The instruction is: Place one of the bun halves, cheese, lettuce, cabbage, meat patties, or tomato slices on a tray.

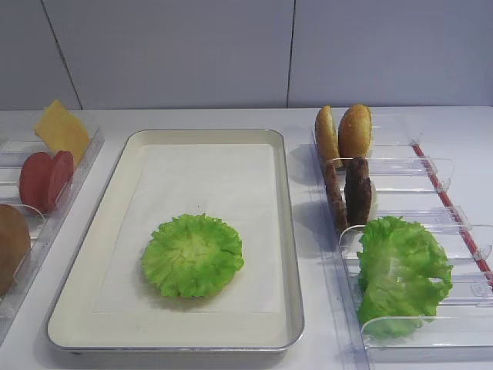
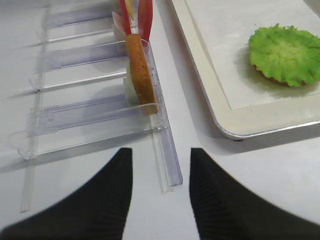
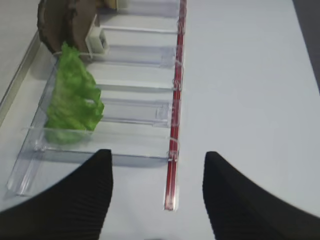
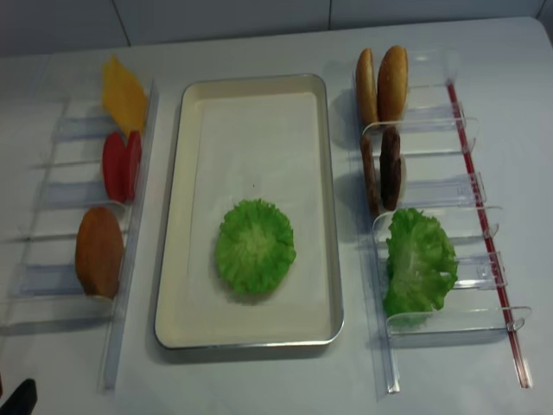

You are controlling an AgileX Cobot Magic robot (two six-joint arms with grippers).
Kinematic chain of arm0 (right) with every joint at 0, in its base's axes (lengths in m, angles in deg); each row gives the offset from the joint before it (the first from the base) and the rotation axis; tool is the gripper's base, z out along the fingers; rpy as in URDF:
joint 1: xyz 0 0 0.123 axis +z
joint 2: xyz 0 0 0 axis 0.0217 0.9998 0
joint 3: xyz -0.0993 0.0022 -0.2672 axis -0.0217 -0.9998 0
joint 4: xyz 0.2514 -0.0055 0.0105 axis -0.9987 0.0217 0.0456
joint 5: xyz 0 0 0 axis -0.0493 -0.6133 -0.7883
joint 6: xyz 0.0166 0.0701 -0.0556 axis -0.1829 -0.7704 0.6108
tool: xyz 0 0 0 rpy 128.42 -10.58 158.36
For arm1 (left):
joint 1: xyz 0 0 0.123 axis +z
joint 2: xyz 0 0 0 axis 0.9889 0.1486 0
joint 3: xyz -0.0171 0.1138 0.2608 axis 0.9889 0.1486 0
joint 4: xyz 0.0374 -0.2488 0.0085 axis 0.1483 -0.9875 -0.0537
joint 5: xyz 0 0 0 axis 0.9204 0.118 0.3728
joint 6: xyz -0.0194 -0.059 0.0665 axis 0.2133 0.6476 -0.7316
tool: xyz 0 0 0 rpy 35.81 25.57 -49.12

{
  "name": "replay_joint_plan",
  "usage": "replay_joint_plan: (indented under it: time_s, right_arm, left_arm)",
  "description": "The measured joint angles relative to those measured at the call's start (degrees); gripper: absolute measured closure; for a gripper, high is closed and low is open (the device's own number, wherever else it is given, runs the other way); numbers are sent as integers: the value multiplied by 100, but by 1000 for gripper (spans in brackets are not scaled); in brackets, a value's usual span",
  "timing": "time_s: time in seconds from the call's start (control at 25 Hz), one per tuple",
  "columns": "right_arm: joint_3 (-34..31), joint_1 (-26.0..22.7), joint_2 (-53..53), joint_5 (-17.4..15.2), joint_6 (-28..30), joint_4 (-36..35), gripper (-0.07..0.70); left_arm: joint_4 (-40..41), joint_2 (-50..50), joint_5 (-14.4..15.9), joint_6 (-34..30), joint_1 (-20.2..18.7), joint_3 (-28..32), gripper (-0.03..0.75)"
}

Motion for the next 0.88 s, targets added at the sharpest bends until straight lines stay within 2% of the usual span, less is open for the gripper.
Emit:
replay_joint_plan:
  time_s: [0.08, 0.24, 0.72, 0.88]
  right_arm:
    - [-54, -107, -65, 191, 267, -23, 232]
    - [-78, -221, -265, 280, 418, -27, 232]
    - [-104, -231, -434, 277, 432, -244, 233]
    - [-167, -235, -434, 181, 401, -247, 233]
  left_arm:
    - [0, 0, 0, 0, 0, 0, 430]
    - [0, 0, 0, 0, 0, 0, 430]
    - [0, 0, 0, 0, 0, 0, 430]
    - [0, 0, 0, 0, 0, 0, 430]
